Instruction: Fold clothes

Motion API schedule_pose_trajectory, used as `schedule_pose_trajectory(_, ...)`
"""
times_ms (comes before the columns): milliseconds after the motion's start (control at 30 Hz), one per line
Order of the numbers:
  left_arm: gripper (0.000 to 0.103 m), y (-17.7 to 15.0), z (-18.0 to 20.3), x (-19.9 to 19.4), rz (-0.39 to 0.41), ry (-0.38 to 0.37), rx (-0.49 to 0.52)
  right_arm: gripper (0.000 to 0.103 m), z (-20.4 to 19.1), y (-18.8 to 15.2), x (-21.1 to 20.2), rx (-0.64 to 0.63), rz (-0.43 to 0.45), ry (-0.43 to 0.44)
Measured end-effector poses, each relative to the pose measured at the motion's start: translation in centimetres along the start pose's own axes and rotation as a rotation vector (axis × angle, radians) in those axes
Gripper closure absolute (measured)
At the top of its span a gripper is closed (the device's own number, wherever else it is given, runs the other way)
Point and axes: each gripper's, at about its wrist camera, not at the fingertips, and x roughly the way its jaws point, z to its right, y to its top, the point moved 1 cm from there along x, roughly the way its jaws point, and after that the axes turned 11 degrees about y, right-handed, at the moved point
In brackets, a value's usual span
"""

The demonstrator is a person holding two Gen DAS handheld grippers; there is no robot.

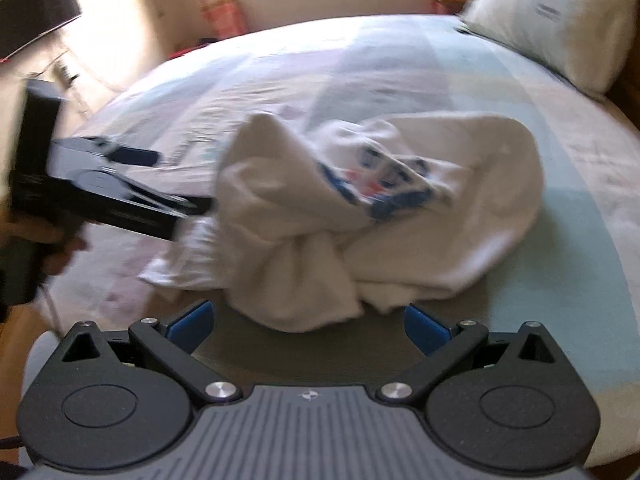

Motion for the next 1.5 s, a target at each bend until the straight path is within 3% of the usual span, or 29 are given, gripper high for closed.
schedule_pose_trajectory(200, 0.001, -0.1, -0.8, 3.1, 0.021, 0.051, -0.042, 0.0, -2.6, 0.5, 0.2, -0.055, -0.006, 0.026)
schedule_pose_trajectory(400, 0.0, 0.4, -2.8, 6.2, 0.035, 0.136, -0.122, 0.0, -1.7, 0.6, 0.8, -0.048, -0.03, -0.028)
schedule_pose_trajectory(567, 0.0, 1.5, -7.4, 8.6, 0.033, 0.211, -0.243, 0.0, -0.2, 1.0, 2.2, -0.01, -0.046, -0.047)
schedule_pose_trajectory(700, 0.0, 2.6, -10.0, 10.4, 0.02, 0.262, -0.272, 0.0, 0.3, 1.2, 3.3, 0.005, -0.062, -0.05)
schedule_pose_trajectory(967, 0.0, 4.4, -15.9, 14.7, -0.043, 0.448, -0.29, 0.0, 1.5, 1.2, 4.4, 0.035, -0.082, -0.069)
schedule_pose_trajectory(1067, 0.003, 4.7, -17.8, 16.0, -0.094, 0.43, -0.341, 0.0, 1.7, 1.2, 4.7, 0.047, -0.089, -0.071)
schedule_pose_trajectory(1167, 0.003, 4.3, -17.1, 15.7, -0.103, 0.352, -0.313, 0.0, 1.3, 1.1, 4.8, 0.041, -0.089, -0.055)
schedule_pose_trajectory(1500, 0.002, -0.1, -11.8, 5.5, -0.099, 0.061, -0.275, 0.0, -0.4, 1.0, 2.8, 0.018, -0.044, -0.012)
